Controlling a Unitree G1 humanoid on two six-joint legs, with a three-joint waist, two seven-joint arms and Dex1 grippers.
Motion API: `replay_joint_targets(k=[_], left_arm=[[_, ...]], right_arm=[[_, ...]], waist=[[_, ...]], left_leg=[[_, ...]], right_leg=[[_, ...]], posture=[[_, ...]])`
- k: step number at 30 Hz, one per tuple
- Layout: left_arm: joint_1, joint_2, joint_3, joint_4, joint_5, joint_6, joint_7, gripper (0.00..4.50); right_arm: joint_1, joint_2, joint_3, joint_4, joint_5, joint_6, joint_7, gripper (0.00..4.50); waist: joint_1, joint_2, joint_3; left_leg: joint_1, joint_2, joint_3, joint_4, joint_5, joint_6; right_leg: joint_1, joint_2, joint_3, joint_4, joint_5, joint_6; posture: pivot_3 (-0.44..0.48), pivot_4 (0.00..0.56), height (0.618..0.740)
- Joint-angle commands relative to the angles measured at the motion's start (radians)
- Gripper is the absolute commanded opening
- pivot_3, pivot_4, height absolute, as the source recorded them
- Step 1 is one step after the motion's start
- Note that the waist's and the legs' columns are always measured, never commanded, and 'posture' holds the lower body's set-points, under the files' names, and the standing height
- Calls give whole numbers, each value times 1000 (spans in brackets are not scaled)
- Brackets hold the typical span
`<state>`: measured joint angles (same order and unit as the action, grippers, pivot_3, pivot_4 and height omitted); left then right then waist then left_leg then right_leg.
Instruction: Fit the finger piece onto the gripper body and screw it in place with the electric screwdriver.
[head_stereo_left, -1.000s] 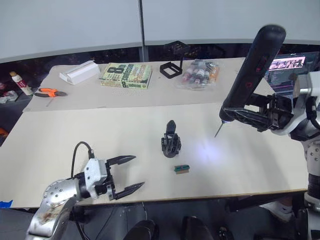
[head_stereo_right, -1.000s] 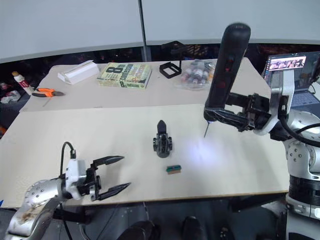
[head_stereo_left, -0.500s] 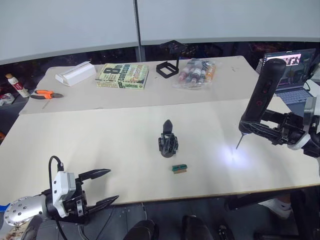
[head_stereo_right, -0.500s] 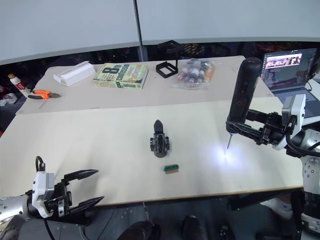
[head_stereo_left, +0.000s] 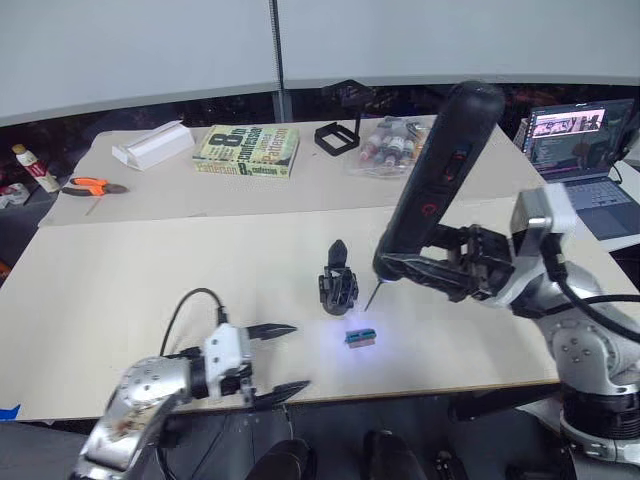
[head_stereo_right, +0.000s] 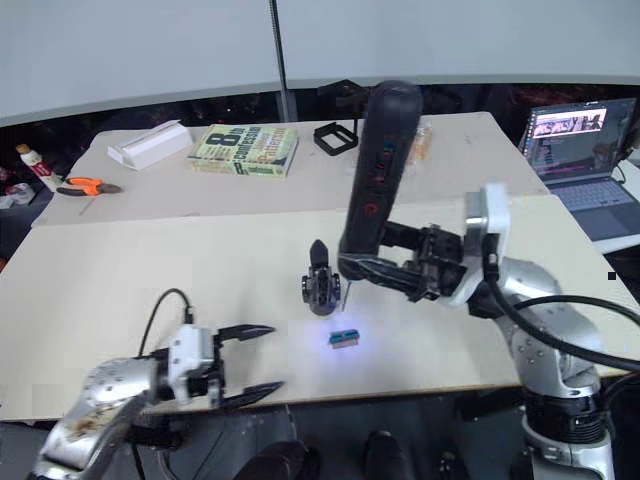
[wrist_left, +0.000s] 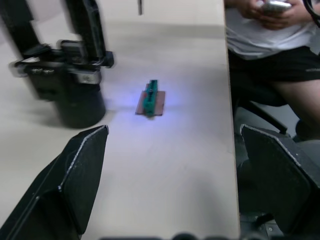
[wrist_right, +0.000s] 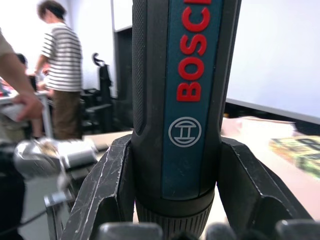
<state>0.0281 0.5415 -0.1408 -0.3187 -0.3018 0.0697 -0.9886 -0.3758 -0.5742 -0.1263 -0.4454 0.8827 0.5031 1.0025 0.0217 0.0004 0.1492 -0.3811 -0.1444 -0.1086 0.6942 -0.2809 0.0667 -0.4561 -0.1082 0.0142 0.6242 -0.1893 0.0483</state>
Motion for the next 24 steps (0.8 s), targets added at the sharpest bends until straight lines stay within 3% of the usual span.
replay_joint_targets(k=[1,10,24], left_arm=[[-66,-45,-55,34,42,42,56,4468],[-152,-118,-156,165,81,17,39,4468],[-223,-179,-167,285,110,-21,51,4468]], right_arm=[[-6,15,18,-30,-17,-51,27,1928],[-29,30,61,83,-127,-156,117,1928],[16,47,85,123,-208,-231,153,1928]], waist=[[0,0,0],[-9,0,0],[-9,-1,0]], left_leg=[[0,0,0,0,0,0],[1,0,0,0,0,-1],[1,0,0,0,1,-1]], right_leg=[[0,0,0,0,0,0],[-1,1,1,1,0,0],[-1,1,1,1,0,0]], posture=[[0,150,740],[0,150,740],[0,150,740]])
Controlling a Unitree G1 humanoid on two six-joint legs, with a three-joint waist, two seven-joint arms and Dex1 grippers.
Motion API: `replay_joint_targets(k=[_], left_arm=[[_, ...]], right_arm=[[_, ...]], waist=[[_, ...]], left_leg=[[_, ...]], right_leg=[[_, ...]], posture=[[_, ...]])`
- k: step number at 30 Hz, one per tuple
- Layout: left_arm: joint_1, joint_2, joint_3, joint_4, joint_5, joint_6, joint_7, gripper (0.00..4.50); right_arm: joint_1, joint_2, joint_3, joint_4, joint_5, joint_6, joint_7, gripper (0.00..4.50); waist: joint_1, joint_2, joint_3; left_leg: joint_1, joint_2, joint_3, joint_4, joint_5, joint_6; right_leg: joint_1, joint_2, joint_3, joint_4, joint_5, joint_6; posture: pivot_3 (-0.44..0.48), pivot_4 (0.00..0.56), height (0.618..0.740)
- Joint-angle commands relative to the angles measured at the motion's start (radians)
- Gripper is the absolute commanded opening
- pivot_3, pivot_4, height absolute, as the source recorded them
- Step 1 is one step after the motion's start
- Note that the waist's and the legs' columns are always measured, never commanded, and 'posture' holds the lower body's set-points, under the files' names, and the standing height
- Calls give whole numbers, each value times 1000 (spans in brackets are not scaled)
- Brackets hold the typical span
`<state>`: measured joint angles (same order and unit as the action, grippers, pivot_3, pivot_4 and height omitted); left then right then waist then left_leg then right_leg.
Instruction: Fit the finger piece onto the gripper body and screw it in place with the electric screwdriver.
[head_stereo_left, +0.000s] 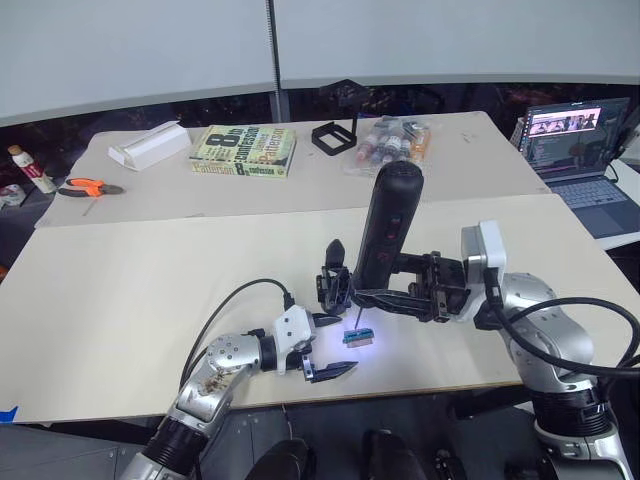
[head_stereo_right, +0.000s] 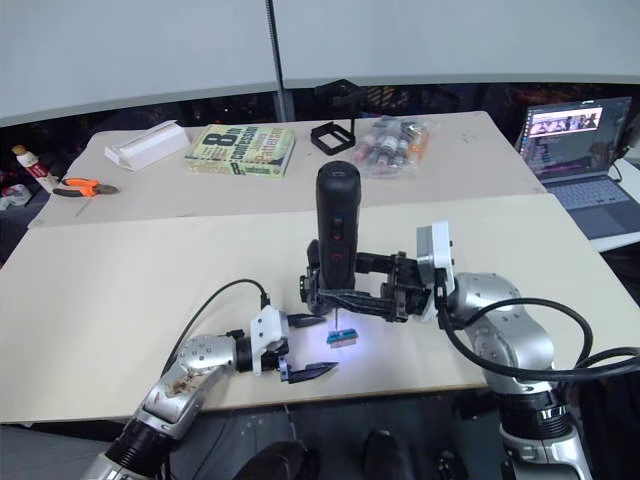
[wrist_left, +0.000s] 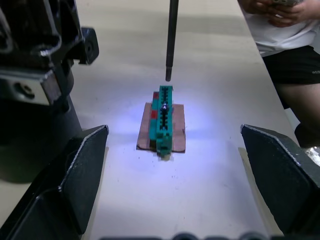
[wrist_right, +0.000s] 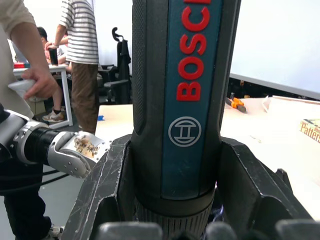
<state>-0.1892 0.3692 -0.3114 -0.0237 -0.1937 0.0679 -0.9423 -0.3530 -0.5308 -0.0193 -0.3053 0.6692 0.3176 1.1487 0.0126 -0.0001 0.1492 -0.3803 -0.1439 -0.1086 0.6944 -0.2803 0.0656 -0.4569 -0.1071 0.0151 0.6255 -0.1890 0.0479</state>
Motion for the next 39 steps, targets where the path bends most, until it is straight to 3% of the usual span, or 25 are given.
replay_joint_targets(k=[1,39], left_arm=[[-6,-8,4,-9,2,-19,6,4468],[17,-26,-15,-19,12,-8,25,4468]], right_arm=[[-7,5,-22,-13,2,-51,8,1928],[-19,6,3,10,-22,-60,15,1928]], waist=[[0,0,0],[1,0,0]], left_leg=[[0,0,0,0,0,0],[0,0,0,0,0,0]], right_leg=[[0,0,0,0,0,0],[0,0,0,0,0,0]], posture=[[0,150,740],[0,150,740]])
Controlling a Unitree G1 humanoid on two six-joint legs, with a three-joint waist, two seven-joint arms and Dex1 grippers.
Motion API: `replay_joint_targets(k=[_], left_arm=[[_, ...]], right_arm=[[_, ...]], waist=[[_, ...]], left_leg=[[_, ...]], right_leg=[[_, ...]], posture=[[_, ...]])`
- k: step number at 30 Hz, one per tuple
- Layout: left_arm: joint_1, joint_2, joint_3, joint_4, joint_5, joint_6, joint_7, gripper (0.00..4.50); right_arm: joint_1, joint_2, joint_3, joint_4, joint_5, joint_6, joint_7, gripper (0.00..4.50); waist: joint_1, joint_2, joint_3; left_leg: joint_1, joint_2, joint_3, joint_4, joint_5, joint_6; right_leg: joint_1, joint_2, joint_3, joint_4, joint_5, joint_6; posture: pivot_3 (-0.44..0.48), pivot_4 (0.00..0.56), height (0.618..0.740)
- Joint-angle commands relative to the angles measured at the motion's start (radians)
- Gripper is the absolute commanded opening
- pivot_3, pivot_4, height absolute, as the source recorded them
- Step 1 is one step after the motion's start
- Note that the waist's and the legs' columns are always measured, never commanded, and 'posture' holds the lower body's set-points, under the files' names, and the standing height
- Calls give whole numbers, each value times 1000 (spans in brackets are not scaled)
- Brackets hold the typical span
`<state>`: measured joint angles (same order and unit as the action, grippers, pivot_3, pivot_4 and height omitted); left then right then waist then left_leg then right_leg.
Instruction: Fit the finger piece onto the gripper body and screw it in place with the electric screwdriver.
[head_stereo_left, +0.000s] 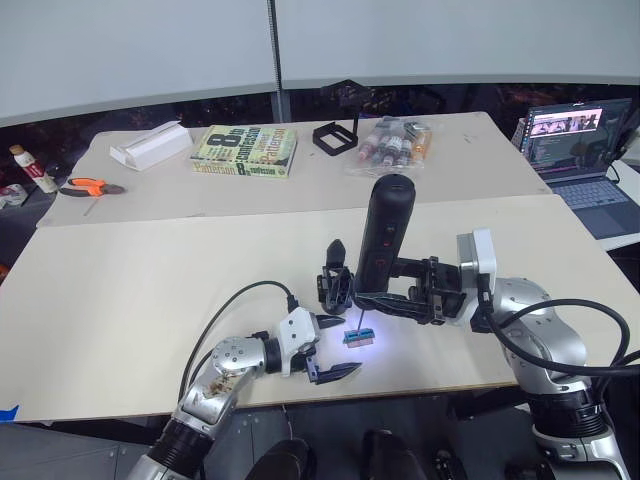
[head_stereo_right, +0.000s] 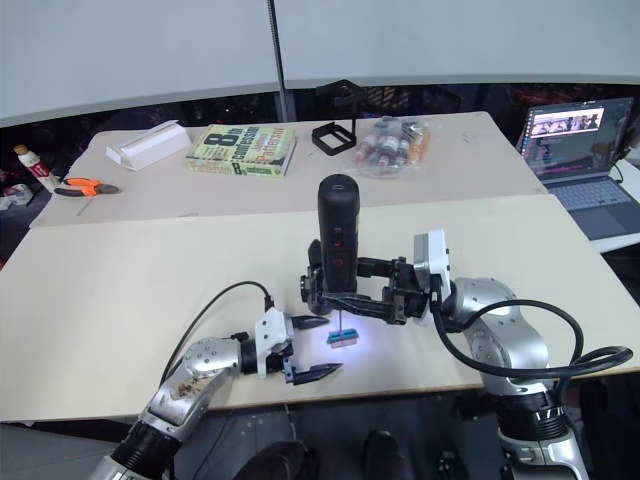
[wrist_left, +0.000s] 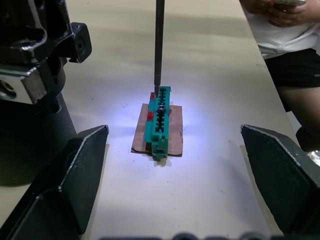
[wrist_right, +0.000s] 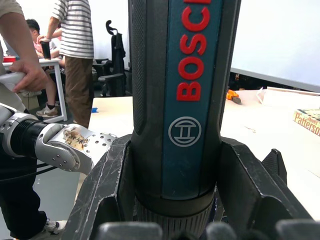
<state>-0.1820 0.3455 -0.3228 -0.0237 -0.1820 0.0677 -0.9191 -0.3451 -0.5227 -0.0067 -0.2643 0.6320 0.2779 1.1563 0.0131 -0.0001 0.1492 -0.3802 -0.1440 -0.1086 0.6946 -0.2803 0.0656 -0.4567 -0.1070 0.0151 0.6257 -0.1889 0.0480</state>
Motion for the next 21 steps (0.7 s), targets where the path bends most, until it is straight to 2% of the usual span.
replay_joint_targets(k=[1,21], left_arm=[[9,-2,-3,-19,1,-7,2,4468],[8,-2,-2,-18,-2,-4,3,4468]], right_arm=[[-28,-2,-10,-30,14,-20,8,1928],[-15,2,5,-32,-10,-25,10,1928]], waist=[[0,0,0],[0,0,0]], left_leg=[[0,0,0,0,0,0],[0,0,0,0,0,0]], right_leg=[[0,0,0,0,0,0],[0,0,0,0,0,0]], posture=[[0,150,740],[0,150,740]])
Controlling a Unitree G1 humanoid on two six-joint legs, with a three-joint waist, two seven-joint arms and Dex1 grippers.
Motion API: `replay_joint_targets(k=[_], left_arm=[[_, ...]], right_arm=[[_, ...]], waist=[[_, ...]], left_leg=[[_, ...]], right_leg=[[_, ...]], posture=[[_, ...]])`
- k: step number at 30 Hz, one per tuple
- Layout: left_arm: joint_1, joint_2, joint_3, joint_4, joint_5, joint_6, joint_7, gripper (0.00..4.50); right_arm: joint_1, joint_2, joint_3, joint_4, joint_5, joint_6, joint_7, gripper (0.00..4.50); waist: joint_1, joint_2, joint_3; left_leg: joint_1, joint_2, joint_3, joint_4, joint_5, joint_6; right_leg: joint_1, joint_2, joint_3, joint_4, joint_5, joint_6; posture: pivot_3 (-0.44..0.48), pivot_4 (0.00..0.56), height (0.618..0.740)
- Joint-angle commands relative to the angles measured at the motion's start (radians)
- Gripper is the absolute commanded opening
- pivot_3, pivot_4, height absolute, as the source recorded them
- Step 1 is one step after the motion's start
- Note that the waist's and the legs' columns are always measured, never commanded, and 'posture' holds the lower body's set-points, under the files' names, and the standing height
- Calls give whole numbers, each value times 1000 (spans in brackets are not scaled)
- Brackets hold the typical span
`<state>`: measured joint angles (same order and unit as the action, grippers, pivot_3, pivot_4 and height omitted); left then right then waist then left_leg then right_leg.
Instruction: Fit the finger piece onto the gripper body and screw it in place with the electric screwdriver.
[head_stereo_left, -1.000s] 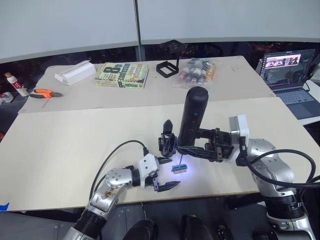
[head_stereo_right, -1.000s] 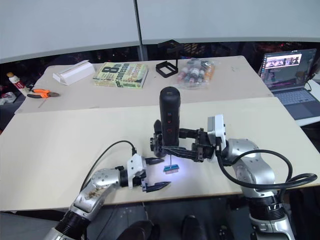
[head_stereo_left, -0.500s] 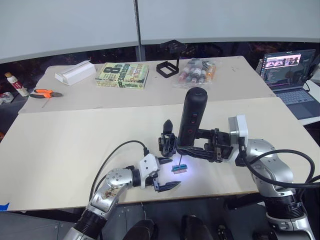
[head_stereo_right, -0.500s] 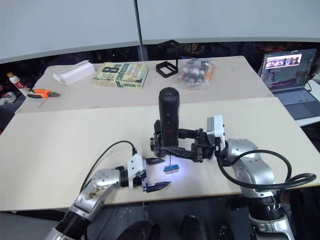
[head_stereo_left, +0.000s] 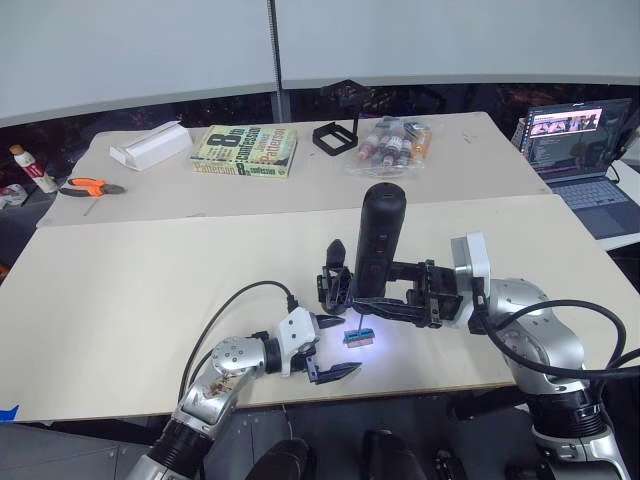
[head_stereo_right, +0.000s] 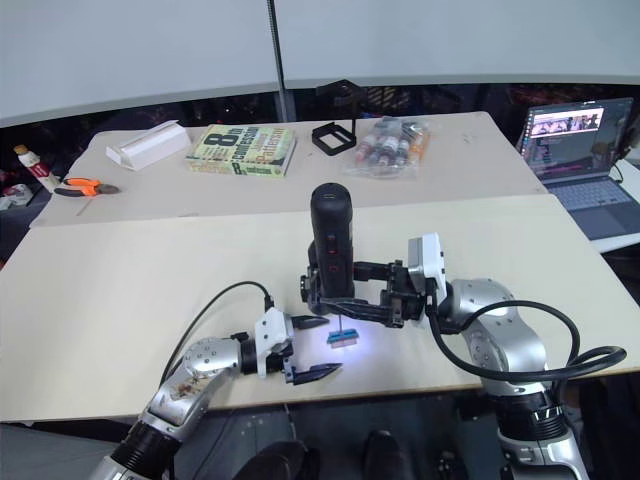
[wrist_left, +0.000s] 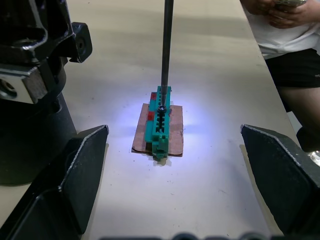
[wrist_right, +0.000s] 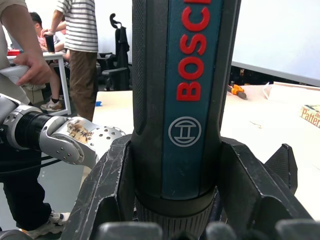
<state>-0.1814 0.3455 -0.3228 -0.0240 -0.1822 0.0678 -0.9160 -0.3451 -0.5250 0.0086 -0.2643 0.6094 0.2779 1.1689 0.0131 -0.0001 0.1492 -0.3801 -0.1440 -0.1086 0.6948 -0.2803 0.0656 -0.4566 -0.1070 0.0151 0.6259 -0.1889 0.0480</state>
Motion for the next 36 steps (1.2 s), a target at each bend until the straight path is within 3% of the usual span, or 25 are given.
replay_joint_targets(k=[1,36], left_arm=[[7,-3,-2,-17,-2,-4,1,4468],[11,-4,-2,-18,0,-6,9,4468]], right_arm=[[-14,5,-10,-31,11,-26,-3,1928],[-38,-9,-32,-5,44,-4,-16,1928]], waist=[[0,0,0],[0,0,0]], left_leg=[[0,0,0,0,0,0],[0,0,0,0,0,0]], right_leg=[[0,0,0,0,0,0],[0,0,0,0,0,0]], posture=[[0,150,740],[0,150,740]])
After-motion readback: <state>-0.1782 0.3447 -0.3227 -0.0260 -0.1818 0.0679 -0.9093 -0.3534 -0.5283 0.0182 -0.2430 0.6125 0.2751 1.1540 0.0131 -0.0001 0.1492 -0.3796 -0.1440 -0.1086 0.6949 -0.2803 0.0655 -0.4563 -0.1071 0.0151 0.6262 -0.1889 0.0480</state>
